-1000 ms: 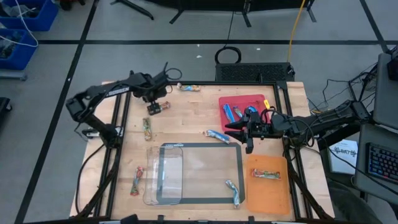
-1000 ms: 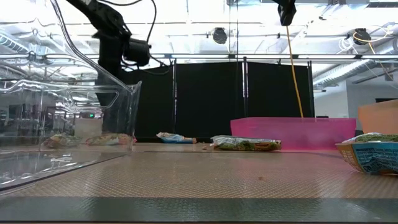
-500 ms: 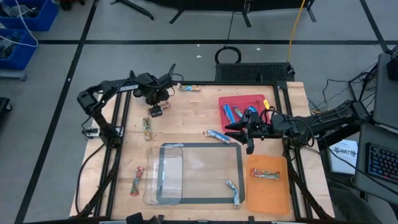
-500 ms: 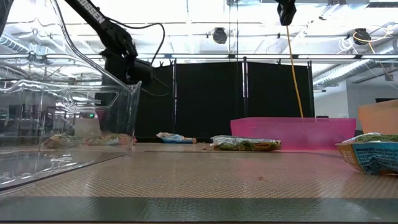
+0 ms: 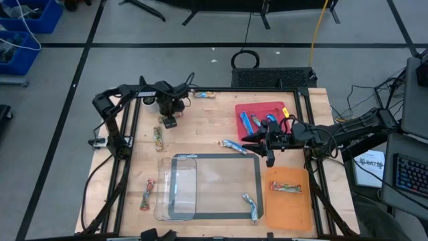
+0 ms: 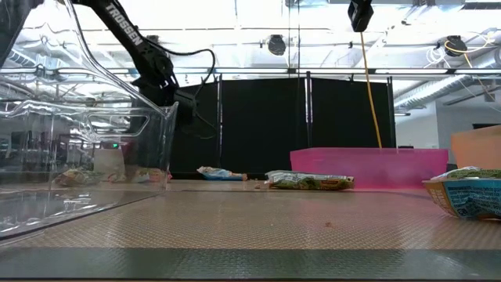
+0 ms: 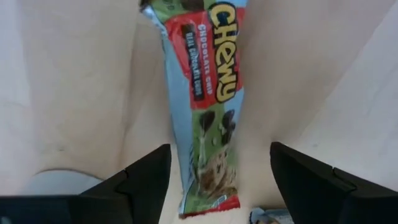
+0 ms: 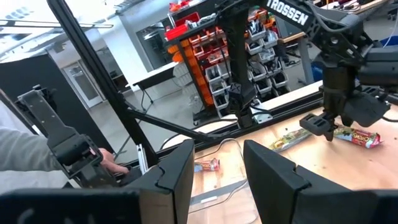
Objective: Pick and place Granola Bars by type
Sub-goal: Put the top red granola bar into the orange bin
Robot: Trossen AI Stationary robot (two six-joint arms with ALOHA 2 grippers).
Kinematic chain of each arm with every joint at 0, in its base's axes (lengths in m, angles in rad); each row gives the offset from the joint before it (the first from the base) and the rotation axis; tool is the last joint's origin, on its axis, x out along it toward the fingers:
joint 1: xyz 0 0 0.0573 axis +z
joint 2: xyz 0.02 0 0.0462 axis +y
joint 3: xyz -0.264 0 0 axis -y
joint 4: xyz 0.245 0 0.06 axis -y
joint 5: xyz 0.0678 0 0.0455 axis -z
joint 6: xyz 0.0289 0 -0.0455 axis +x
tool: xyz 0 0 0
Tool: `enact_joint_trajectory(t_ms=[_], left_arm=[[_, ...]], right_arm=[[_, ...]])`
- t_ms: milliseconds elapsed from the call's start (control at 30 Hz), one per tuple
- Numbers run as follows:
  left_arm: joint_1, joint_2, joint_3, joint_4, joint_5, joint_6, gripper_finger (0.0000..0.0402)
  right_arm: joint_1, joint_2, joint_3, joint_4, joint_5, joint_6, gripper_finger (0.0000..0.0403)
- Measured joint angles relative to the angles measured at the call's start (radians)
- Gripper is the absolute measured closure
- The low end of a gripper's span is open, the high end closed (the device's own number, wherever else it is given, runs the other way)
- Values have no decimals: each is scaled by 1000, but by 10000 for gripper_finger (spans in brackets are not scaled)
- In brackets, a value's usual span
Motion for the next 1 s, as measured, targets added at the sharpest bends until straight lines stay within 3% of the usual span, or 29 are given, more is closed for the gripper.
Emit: enact_joint_trajectory(t_ms=[267, 667, 900, 1000], left_arm=[[0, 10, 0, 1, -1, -12, 196], [0, 6, 0, -9, 1, -66, 385], [-10, -6, 0, -15, 27, -94, 370], [-19, -24, -1, -22, 29, -99, 382]], right_arm=[[6, 0, 0, 9, 0, -2, 273], [6, 0, 0, 8, 34, -19, 273], [6, 0, 0, 8, 57, -19, 273], [5, 0, 0, 8, 57, -19, 273]])
